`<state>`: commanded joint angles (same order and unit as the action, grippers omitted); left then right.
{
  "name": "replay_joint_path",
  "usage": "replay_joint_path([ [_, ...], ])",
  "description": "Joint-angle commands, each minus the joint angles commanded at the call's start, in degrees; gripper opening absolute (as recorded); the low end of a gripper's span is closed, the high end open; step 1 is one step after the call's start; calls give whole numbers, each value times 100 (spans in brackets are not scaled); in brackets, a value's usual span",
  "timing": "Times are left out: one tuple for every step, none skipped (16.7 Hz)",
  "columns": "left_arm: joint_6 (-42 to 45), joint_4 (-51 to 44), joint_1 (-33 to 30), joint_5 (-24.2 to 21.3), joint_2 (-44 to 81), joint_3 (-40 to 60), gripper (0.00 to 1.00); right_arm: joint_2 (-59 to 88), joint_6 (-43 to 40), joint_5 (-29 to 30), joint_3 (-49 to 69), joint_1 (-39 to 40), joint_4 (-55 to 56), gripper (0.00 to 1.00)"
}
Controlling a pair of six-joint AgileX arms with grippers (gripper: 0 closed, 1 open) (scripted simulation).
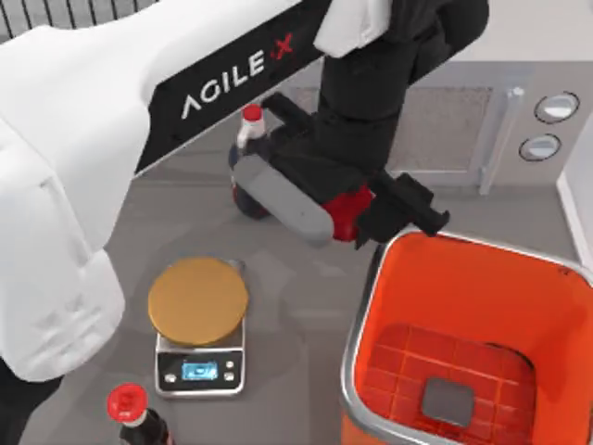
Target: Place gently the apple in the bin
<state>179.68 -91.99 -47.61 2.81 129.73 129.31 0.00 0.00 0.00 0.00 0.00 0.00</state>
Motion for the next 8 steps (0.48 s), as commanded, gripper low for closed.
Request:
replay_joint_path([
  [518, -37, -354, -8, 60, 132, 0, 0, 0, 0, 0, 0, 0, 100],
  [977, -67, -684, -12, 110, 253, 0, 0, 0, 0, 0, 0, 0, 100],
  [1377, -90, -984, -13, 151, 361, 0, 0, 0, 0, 0, 0, 0, 100],
  [1717, -109, -1250, -11, 183, 456, 0, 0, 0, 0, 0, 0, 0, 100],
  [1999, -123, -1478, -7, 209, 534, 0, 0, 0, 0, 0, 0, 0, 100],
  [2220, -131, -1664, -3, 226, 596, 0, 0, 0, 0, 0, 0, 0, 100],
  [2382, -136, -1802, 2, 237, 640, 0, 0, 0, 0, 0, 0, 0, 100],
  [2483, -139, -1890, 6, 243, 668, 0, 0, 0, 0, 0, 0, 0, 100],
])
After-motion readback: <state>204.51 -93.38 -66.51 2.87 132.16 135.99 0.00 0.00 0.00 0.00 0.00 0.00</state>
